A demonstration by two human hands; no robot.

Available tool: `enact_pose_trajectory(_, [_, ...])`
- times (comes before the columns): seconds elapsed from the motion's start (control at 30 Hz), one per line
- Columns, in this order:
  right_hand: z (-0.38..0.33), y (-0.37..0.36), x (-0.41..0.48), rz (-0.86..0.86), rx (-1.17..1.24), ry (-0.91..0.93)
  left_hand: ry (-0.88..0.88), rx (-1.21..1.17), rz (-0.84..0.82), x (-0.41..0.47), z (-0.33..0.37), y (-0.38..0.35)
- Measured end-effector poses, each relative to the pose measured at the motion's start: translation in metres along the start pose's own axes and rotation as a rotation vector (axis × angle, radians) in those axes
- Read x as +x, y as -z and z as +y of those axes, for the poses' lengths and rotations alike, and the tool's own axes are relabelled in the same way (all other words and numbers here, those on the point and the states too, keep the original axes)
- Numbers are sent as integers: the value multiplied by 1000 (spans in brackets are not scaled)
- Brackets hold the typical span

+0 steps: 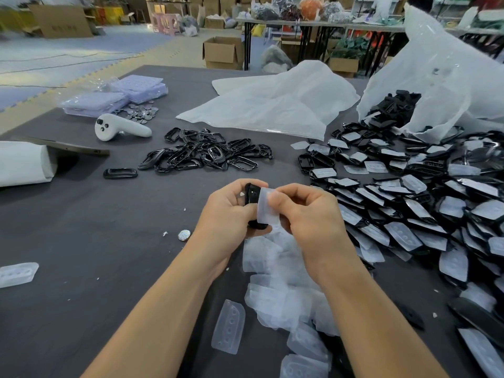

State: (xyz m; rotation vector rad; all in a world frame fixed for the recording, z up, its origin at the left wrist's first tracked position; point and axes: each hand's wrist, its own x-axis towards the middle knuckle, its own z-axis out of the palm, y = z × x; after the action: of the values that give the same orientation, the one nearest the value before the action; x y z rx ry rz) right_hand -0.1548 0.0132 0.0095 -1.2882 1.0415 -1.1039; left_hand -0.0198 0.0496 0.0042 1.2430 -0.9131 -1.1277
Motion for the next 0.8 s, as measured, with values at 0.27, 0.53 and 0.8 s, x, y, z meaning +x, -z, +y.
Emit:
enact_pose_trajectory(0.27, [2, 2, -2, 83, -135, 64, 31, -146, -168, -5, 2, -6])
enact_pose_trajectory(0.53, [2, 2, -1, 216, -237, 139, 138, -357, -343, -8, 10, -3])
enact_pose_trajectory(0.8, [3, 6, 2, 221, -314, 56, 136, -311, -220, -8, 4, -11])
